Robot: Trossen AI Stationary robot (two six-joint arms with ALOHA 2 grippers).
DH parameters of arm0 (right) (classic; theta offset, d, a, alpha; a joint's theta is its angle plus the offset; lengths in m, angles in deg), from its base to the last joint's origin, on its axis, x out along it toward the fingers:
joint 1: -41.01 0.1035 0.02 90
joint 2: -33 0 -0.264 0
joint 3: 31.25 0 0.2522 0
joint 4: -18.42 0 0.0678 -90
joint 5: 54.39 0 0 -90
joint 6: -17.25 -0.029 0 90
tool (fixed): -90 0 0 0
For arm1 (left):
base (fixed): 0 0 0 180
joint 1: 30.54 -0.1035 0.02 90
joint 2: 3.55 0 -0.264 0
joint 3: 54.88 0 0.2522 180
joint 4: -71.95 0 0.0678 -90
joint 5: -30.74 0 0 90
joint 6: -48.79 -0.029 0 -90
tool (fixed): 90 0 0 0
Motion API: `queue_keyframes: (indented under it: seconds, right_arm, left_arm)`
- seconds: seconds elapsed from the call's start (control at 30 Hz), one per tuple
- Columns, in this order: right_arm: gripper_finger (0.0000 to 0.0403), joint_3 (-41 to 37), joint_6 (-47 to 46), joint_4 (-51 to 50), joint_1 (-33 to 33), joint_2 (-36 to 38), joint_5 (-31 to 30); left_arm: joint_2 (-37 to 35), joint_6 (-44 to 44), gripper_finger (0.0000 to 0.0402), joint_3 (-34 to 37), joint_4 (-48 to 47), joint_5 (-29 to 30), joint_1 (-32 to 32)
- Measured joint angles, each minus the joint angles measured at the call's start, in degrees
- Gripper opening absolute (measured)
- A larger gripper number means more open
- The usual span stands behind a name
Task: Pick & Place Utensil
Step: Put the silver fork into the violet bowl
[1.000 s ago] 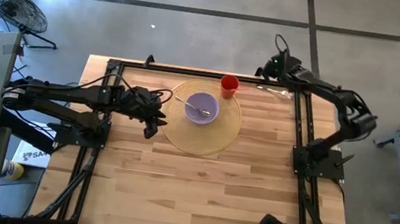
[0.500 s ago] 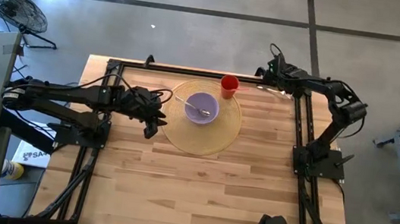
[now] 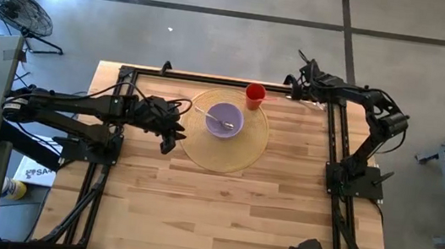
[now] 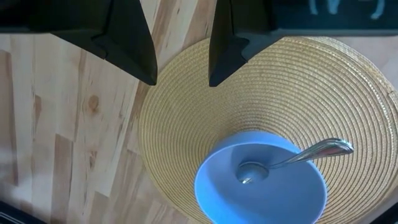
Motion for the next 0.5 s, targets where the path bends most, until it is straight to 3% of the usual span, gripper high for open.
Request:
queue_keyframes:
  seconds: [0.27,0.5]
  right_arm:
    - [0.0158,0.00,13.04,-2.21,0.00,0.00,0.68]
    - [0.0160,0.00,18.44,-3.28,0.02,0.00,3.47]
  left_arm:
    - [0.00,0.02,0.0143,-0.05,0.85,-0.24,-0.01]
    - [0.00,0.24,0.0143,-0.05,0.85,-0.27,-0.02]
